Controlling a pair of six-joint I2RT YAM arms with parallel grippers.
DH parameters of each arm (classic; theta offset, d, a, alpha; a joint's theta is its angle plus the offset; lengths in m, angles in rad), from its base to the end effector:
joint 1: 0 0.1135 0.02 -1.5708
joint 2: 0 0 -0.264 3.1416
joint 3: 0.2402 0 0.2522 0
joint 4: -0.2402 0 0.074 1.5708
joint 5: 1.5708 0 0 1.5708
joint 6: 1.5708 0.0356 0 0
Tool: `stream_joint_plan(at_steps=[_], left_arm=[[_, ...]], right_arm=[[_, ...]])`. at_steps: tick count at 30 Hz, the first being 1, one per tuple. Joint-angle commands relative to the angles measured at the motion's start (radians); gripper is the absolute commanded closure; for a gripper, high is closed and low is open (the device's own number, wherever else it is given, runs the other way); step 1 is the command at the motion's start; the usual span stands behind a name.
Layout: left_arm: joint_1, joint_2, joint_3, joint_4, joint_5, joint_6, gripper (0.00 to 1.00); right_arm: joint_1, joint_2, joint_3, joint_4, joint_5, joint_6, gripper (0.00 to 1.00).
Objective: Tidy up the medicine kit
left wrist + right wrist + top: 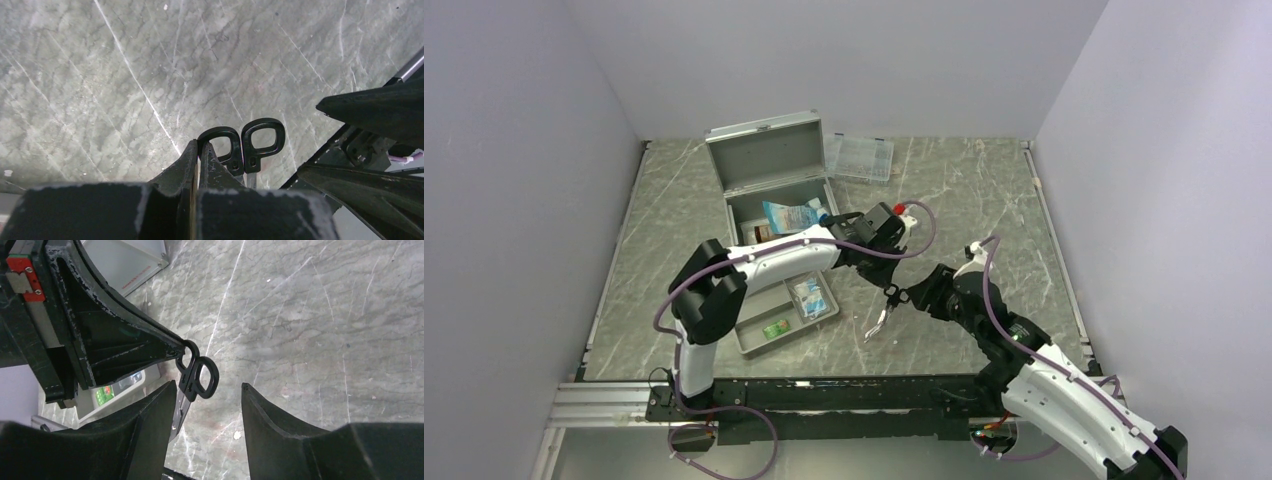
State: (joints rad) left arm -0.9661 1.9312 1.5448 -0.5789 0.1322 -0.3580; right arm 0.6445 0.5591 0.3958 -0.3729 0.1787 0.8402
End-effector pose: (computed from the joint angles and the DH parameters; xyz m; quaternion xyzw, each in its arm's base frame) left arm 0.2376 -0.3522 0.2339 0.3039 0.9029 -0.2326 0.1959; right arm 0.1168 0.0799 0.2172 0.1285 0.8572 0.2758 0.4154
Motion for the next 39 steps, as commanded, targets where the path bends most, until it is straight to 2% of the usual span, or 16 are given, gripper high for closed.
stream_joint_plan(at_steps=[1,14,21,27,30,31,37,39], left_arm=[[0.004,-0.076,-0.017,0.054,0.071,-0.018,1.00],[0.011,-0.113,-0.044,0.081,0.111,-0.030,1.00],[0.018,-0.128,-0.063,0.114,0.162,-0.043,1.00],[0.025,-0.141,-0.095,0.157,0.221,-0.059,1.00],[0.029,-0.150,-0.115,0.185,0.249,-0.069,1.00],[0.030,-0.153,-0.120,0.193,0.258,-0.071,1.00],[0.033,-0.169,-0.134,0.219,0.296,-0.075,1.00],[0.037,-0.176,-0.133,0.210,0.290,-0.072,0.89]], right_arm=[[-0.002,-0.009,-0.010,0.050,-0.028,0.020,0.46],[-0.002,0.010,-0.020,0.097,-0.096,0.044,0.47],[-0.003,0.013,-0.020,0.113,-0.112,0.056,0.59],[-0.003,0.006,-0.018,0.114,-0.110,0.059,0.74],[-0.002,0.008,-0.017,0.114,-0.111,0.061,0.97],[-0.003,0.009,-0.016,0.114,-0.111,0.062,1.00],[-0.002,-0.019,-0.013,0.114,-0.099,0.063,1.00],[-0.002,-0.023,-0.009,0.113,-0.096,0.063,1.00]])
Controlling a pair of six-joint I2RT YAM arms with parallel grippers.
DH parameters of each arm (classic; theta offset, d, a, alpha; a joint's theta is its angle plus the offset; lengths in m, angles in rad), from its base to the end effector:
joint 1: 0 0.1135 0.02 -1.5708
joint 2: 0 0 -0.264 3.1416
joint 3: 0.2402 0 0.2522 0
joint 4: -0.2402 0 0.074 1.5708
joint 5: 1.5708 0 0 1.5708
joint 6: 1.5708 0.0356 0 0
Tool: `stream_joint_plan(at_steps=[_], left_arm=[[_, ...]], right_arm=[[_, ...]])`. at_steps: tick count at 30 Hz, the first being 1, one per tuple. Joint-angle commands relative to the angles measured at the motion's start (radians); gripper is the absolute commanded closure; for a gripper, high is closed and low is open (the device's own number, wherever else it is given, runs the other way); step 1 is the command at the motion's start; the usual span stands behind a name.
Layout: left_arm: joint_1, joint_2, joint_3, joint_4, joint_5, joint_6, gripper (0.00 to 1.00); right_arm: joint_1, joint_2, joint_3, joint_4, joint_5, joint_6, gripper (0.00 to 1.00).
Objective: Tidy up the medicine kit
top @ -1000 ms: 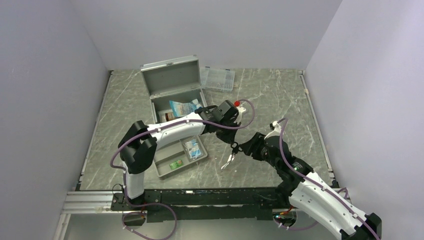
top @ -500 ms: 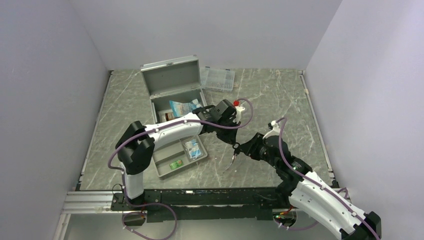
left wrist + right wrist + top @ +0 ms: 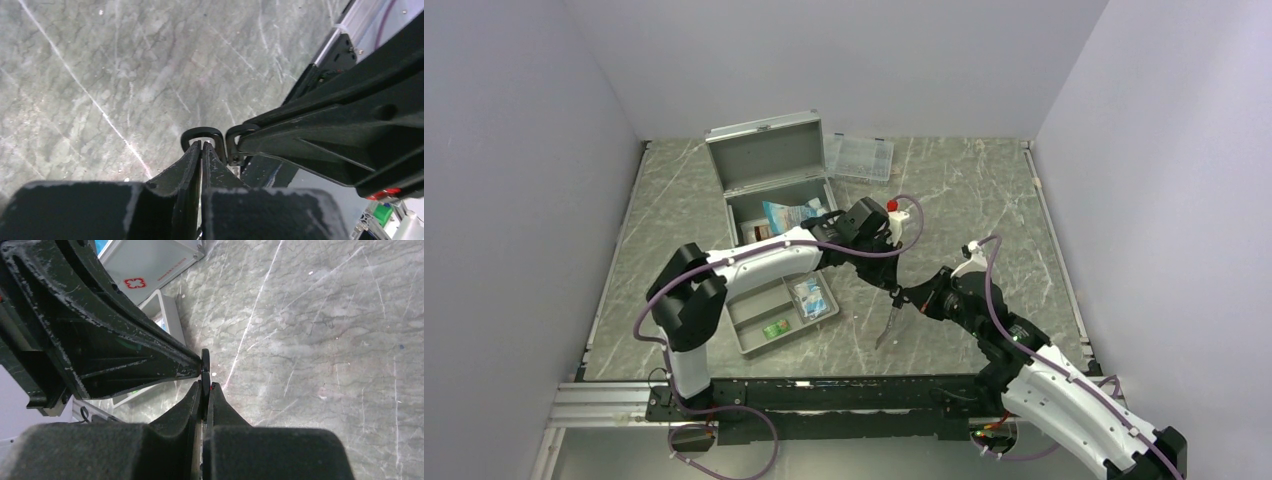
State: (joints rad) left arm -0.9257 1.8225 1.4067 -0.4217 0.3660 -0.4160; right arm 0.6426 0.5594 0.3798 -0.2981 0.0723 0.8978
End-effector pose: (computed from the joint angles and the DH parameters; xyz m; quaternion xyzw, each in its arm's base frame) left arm 0.2338 -0.3320 0.2454 0.2946 0.8718 -0.3522 0.1705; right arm 0.1178 0.0850 0.2185 0.1273 0.8444 0.3395 0.3943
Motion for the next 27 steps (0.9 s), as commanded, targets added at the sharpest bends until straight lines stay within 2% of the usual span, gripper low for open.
stream_joint_plan(at_steps=[1,10,13,15,17,18,21,27], left_arm=[[0.000,-0.074,0.004,0.052,0.055,-0.011,0.85],[0.053,-0.220,-0.052,0.037,-0.024,0.000,0.45],[0.064,-0.284,-0.077,0.029,-0.042,0.006,0.36],[0.068,-0.331,-0.092,0.022,-0.047,0.014,0.22],[0.069,-0.379,-0.102,0.006,-0.065,0.025,0.14],[0.069,-0.404,-0.111,0.000,-0.075,0.028,0.03],[0.080,-0.475,-0.147,-0.007,-0.079,0.029,0.01],[0.112,-0.631,-0.298,0.070,0.038,-0.002,0.01]], right_arm=[[-0.001,-0.024,0.011,0.037,0.011,0.003,1.00],[0.000,-0.018,0.047,0.028,0.020,-0.024,1.00],[0.000,-0.014,0.069,0.034,0.027,-0.038,1.00],[0.000,0.001,0.085,0.041,0.025,-0.049,1.00],[0.000,0.016,0.102,0.055,0.019,-0.056,1.00],[0.000,0.023,0.110,0.067,0.011,-0.060,1.00],[0.000,0.042,0.142,0.099,0.001,-0.063,1.00],[0.000,0.100,0.218,0.177,-0.052,-0.068,1.00]])
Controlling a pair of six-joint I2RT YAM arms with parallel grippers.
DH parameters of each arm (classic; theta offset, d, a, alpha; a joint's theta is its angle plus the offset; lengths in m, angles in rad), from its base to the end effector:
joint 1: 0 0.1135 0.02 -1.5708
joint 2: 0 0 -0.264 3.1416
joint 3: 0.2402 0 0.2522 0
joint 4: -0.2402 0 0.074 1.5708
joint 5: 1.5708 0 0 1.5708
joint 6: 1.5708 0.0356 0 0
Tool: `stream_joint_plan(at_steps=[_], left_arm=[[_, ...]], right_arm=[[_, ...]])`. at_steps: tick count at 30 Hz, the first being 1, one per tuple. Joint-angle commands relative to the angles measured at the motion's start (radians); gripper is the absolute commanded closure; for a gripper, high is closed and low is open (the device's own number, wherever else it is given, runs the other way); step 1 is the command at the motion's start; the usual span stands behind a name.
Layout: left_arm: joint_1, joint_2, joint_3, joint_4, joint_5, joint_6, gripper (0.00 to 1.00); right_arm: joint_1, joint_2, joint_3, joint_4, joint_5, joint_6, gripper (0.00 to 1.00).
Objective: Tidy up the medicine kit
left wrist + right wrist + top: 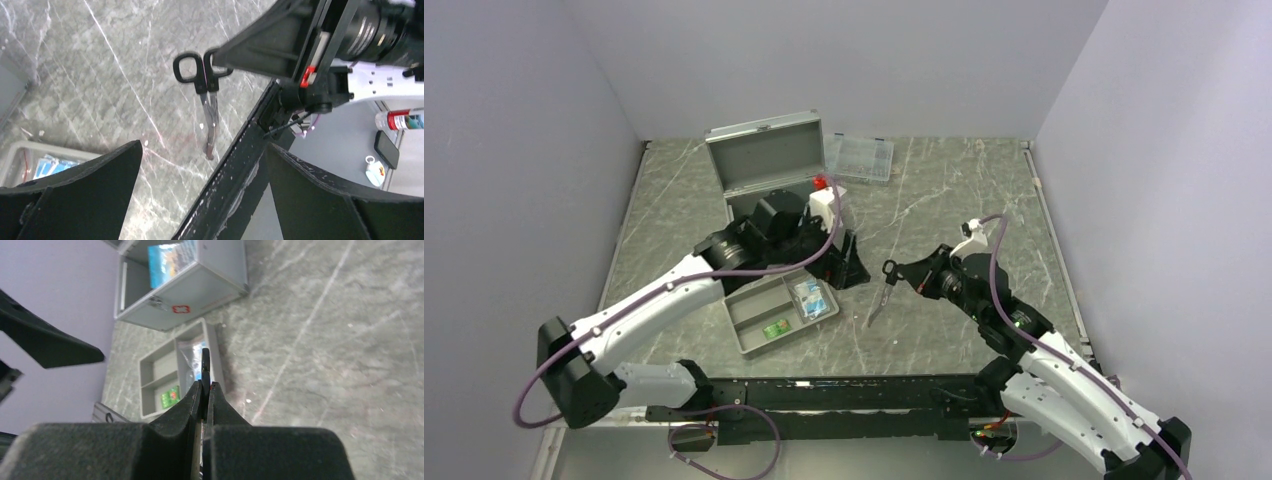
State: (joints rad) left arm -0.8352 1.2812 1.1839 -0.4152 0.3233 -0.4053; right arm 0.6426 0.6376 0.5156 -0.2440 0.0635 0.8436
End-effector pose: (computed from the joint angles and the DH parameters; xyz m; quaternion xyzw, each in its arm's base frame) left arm 0.1850 -0.2212 0.3496 0.2611 0.8150 -0.4026 0.3247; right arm 0.1299 0.0944 0.2612 0.1005 0.8176 0.3639 0.4347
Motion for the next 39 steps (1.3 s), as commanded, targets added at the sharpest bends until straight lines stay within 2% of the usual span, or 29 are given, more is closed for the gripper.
stream_joint_plan(at_steps=[1,8,17,28,39], left_arm=[[0.029,-0.112,-0.096,0.072,0.098,-0.022,0.01],[0.057,-0.264,-0.190,0.081,0.163,-0.033,0.01],[0.076,-0.411,-0.312,0.157,0.229,-0.093,0.01],[0.082,-0.584,-0.452,0.312,0.171,-0.289,0.01],[0.085,-0.728,-0.568,0.507,0.091,-0.522,0.01]], right_arm=[[-0.001,0.032,0.093,0.138,-0.054,-0.011,1.00],[-0.001,0.123,0.173,0.253,-0.147,0.017,1.00],[0.000,0.206,0.197,0.505,-0.299,0.133,1.00],[0.011,0.260,0.172,0.785,-0.304,0.326,1.00],[0.069,0.262,0.165,0.886,-0.245,0.330,1.00]])
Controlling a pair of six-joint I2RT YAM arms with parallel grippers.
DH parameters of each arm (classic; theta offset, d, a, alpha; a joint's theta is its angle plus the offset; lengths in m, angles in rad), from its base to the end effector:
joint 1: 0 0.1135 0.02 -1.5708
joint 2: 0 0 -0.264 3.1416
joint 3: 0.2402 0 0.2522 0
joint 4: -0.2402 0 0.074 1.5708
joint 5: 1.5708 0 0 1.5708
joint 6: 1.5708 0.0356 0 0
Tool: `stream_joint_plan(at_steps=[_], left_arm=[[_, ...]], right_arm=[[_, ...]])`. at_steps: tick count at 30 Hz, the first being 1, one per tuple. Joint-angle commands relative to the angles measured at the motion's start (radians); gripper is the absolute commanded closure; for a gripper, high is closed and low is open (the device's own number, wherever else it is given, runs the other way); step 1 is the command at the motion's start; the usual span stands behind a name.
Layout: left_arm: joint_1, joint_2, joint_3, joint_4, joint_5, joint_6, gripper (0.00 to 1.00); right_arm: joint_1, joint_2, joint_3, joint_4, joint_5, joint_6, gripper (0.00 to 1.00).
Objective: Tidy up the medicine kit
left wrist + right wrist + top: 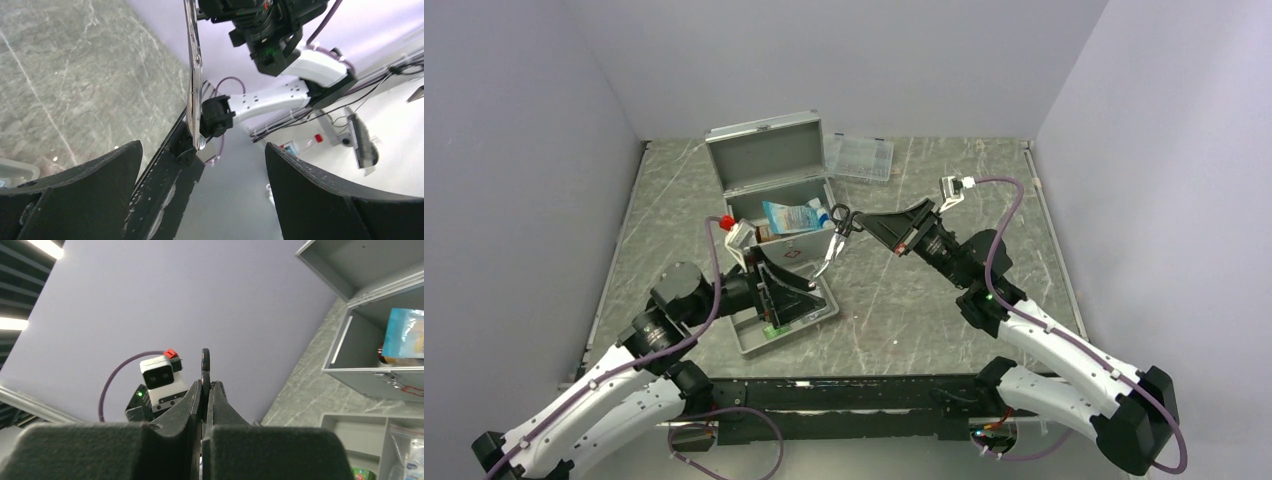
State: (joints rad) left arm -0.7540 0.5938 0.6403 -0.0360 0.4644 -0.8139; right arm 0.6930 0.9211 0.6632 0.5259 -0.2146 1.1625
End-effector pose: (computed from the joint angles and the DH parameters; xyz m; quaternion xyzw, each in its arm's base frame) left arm 0.0976 -0.1136 0.3336 0.1430 0.6891 -0.6030 0.3755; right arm 0.1624 0.1447 0.3481 0.0574 0.6061 0.6717 0.4221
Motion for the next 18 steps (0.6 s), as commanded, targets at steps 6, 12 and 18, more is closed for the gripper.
stream_joint_plan(at_steps=[6,12,18], left_arm=[[0.005,-0.106,-0.058,0.161,-0.144,-0.175,0.01],[0.004,-0.118,-0.079,0.230,-0.170,-0.215,0.13],[0.005,-0.086,-0.068,0.260,-0.149,-0.218,0.29]], right_arm=[[0.055,-0.029,-0.006,0.145,0.074,0.013,1.00],[0.082,-0.030,-0.017,0.170,0.108,0.012,1.00],[0.104,-0.013,-0.021,0.199,0.125,0.020,1.00]])
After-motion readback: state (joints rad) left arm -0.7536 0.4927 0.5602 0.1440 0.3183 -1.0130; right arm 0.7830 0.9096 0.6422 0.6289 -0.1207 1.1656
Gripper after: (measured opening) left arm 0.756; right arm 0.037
